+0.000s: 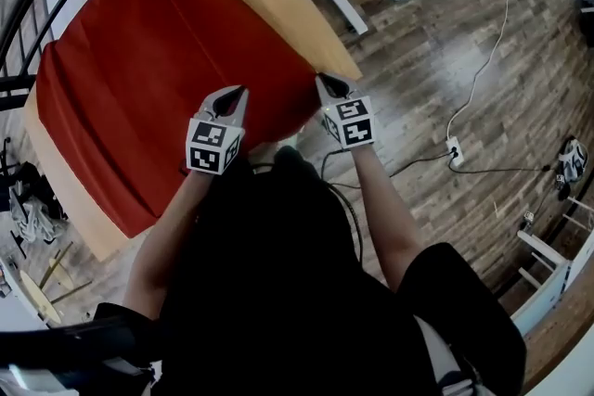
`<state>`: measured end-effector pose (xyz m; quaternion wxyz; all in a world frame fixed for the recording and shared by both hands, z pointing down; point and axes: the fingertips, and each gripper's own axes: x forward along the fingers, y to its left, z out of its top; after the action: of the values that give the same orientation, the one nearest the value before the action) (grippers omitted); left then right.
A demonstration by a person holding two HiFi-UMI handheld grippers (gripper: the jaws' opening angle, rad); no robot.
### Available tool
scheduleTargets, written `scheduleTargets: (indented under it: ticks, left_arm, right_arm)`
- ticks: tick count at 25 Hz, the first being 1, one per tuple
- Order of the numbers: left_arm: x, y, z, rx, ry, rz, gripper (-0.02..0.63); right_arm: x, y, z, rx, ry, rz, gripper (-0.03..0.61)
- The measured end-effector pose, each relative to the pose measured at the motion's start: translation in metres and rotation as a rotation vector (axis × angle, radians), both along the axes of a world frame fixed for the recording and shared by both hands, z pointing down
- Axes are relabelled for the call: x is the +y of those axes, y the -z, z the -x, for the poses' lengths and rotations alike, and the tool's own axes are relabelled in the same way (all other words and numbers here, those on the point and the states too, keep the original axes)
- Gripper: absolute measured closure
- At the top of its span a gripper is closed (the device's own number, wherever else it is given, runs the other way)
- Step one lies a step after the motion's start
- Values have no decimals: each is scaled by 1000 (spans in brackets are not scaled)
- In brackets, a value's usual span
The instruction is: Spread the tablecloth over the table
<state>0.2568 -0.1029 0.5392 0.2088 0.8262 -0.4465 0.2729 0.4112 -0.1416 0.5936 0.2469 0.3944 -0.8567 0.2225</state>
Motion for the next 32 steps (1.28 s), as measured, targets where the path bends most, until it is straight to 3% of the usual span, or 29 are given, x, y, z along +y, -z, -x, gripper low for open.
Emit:
scheduleTargets:
  ticks: [2, 8, 14, 16, 18, 20, 23, 26, 29, 32]
  left_arm:
    - [-6, -3, 3, -10, 4, 8, 607]
    - [-6, -28, -8, -52, -33, 85, 605]
    - [2, -42, -20, -39, -62, 143, 597]
    - [11, -55, -17, -60, -74, 177, 594]
    - [19, -66, -13, -75, -72, 206, 592]
    - [26, -67, -10, -68, -62, 217, 592]
    - [33, -67, -10, -54, -58, 216, 592]
    - [41, -73, -10, -57, -61, 219, 592]
    - [36, -66, -6, -54, -25, 186, 600]
    - [27, -60, -4, -46, 8, 148, 606]
  right_arm:
    - [-27, 2, -30, 53, -11, -32, 563]
    - [-61, 18, -57, 308, 184, -207, 561]
    - [-77, 55, -84, 505, 11, -454, 561]
    - [-66, 39, -88, 504, -26, -392, 563]
    - [-46, -11, -99, 501, -37, -186, 561]
    - [-32, -36, -115, 511, -99, -84, 561]
    - [-32, -27, -119, 470, -189, -85, 561]
    - [-41, -2, -100, 341, -209, -120, 560]
    - [-55, 22, -58, 254, -113, -190, 516]
    - [-59, 25, -13, 196, 7, -196, 511]
